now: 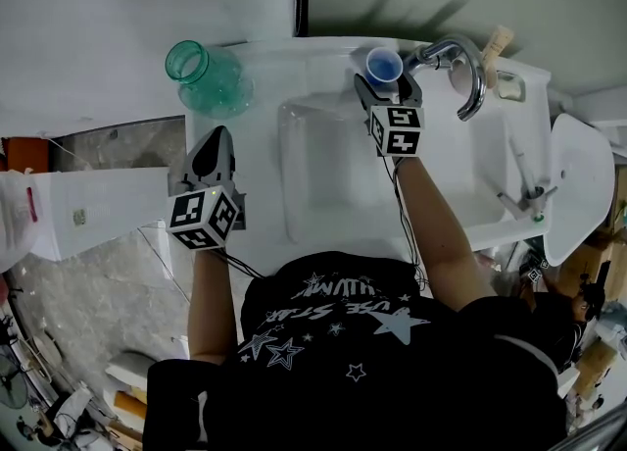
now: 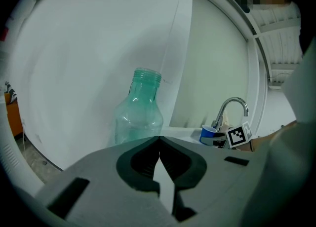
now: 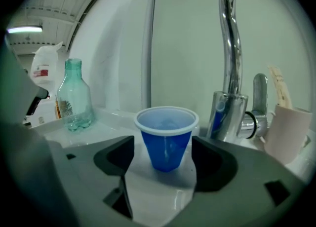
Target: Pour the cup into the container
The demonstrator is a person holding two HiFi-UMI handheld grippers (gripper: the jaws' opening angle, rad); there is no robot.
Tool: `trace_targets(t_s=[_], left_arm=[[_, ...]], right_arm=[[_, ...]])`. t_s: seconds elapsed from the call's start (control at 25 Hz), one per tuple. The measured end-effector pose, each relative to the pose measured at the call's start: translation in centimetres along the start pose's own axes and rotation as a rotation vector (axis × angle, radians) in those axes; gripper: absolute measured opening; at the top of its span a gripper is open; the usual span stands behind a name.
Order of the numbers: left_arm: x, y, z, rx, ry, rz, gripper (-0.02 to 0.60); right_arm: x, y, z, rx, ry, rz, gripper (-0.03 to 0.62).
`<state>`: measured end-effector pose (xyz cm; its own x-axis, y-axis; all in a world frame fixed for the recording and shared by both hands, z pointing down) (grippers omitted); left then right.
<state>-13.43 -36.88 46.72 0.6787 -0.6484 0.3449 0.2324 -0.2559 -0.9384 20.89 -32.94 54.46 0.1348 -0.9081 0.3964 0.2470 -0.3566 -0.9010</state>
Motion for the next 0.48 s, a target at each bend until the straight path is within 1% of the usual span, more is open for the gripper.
trace_targets(t_s=[0.48], left_arm=[[0.9,-0.2,0.9,-0.004,-0.025,-0.011,0.011]], right_arm=[[1.2,0.6,0.2,-0.025,0.005,0.021,0.322]])
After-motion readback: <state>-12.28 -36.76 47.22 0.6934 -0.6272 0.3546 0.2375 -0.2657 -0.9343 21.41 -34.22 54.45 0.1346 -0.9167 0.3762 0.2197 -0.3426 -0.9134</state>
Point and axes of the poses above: the fingertips, and each gripper's own axes: x forward along the fingers, z to its right, y out of its top, the point moved 4 cm from there along -x, backward along the fingers, and after that the axes turned 12 degrees about x, right-handed, at the moved point
